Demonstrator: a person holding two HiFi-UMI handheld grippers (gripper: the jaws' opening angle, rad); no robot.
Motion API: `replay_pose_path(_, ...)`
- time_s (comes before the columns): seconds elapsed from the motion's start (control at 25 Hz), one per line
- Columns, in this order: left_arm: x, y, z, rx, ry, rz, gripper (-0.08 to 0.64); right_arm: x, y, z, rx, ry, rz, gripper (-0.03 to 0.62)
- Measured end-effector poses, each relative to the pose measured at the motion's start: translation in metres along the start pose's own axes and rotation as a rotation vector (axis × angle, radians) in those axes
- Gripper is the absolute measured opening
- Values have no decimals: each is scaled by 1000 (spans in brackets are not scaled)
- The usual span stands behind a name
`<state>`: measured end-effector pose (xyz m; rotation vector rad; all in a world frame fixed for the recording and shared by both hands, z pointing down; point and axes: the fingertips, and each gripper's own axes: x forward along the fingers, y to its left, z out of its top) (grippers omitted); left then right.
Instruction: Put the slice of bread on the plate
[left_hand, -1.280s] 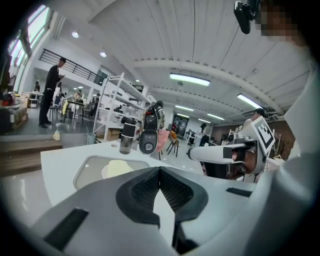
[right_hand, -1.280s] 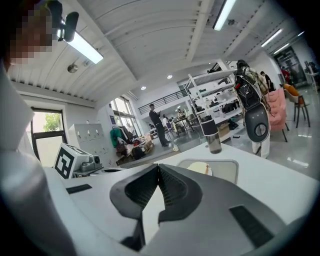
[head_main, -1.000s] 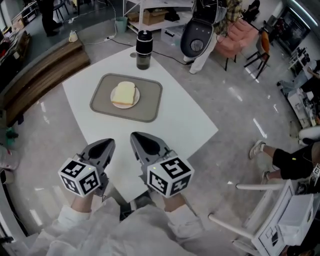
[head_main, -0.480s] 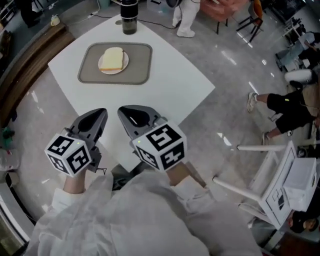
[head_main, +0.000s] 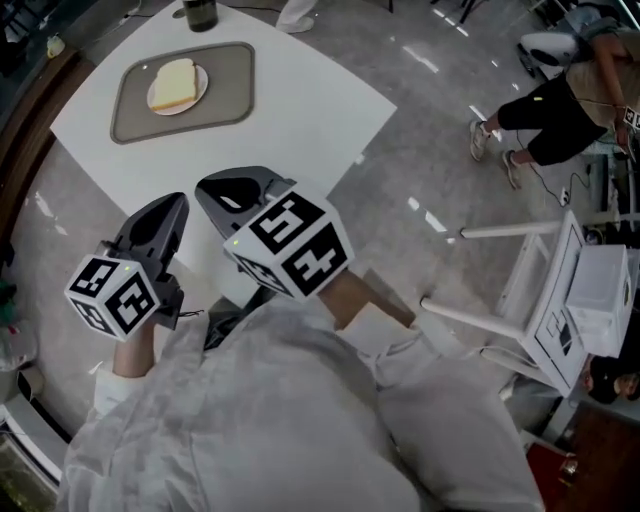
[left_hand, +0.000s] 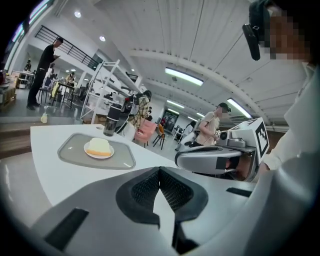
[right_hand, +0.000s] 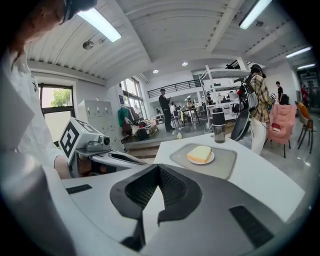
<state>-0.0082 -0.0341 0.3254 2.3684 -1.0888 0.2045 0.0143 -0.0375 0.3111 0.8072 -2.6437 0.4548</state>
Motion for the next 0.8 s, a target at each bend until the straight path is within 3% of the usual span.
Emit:
replay_pose_path(0.16,0,0,-3,-2,9,-7,9,1,12,-3,-67,54,21,14)
replay_pose_path(0.48,0,7,-16,-36,29,-7,8,-2,17,-17,-85,117,37,14)
replay_pose_path(0.8,0,13,-9,-23,22,-19,9,5,14,-9,-114,115,19,13)
